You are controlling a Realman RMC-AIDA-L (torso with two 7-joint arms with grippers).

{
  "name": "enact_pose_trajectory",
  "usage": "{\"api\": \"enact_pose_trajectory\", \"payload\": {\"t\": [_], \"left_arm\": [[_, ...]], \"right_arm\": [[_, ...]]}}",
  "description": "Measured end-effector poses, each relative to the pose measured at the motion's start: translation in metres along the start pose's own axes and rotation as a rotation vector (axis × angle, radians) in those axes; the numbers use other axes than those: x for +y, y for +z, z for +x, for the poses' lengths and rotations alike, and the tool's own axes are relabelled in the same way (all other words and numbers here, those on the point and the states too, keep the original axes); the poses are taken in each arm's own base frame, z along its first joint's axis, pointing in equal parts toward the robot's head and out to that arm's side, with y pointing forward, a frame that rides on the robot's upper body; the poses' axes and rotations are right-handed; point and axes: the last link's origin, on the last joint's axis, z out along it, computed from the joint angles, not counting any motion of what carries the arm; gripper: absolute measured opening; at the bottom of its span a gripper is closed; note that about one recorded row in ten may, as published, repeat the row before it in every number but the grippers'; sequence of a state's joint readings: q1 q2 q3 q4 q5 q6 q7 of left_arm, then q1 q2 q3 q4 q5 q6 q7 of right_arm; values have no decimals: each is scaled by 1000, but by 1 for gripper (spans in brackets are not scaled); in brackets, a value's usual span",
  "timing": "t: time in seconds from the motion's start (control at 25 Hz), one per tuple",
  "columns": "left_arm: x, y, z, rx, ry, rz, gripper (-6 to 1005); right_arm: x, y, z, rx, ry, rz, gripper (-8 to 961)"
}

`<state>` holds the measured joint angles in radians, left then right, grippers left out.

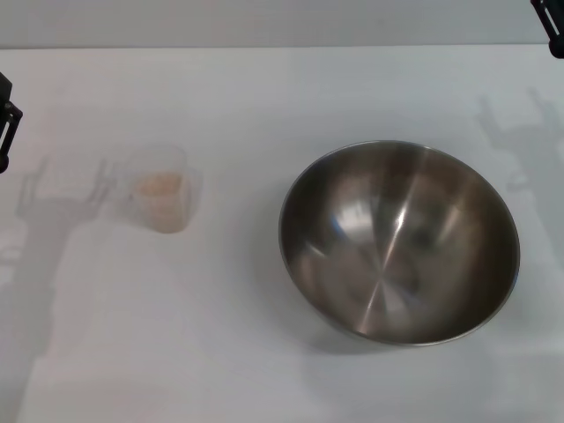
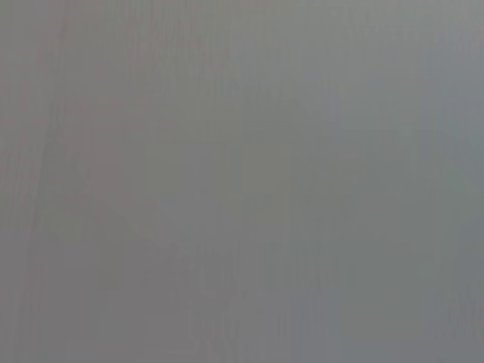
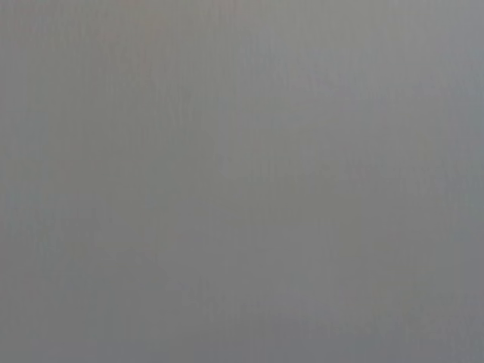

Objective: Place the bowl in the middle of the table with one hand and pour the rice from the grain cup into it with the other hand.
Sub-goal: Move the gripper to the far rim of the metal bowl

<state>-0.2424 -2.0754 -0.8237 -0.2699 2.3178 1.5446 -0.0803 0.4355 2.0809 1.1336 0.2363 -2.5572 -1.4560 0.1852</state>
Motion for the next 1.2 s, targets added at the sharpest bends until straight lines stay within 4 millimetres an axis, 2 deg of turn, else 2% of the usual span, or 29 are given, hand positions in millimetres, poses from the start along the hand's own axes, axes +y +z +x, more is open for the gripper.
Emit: {"api": "enact_pose_trajectory", "payload": {"t": [0.2,0.32,0.36,0.4,0.56,0.76,0.96,1.2], "left_arm": [[1,-1,0,-2,-5,-4,827],[1,-1,0,-3,-4,-5,827],[2,-1,-1,-4,-3,-5,827],[1,-1,-1,-4,-2,-5,827],[1,-1,0,-3,-2,-6,827],[2,1,0,1,-4,-10,826],[1,2,0,3,-6,-4,826],[0,3,1,8,-4,-4,826]], "right_arm": [[0,2,0,1,17,-3,810],[3,11,1,12,36,-6,810],[6,22,3,47,61,-7,810],[6,22,3,47,61,-7,810],[14,49,9,215,108,-40,807],[35,75,-5,445,127,-107,799],[52,86,-33,669,96,-140,791],[64,91,-67,1025,-17,-213,782]]}}
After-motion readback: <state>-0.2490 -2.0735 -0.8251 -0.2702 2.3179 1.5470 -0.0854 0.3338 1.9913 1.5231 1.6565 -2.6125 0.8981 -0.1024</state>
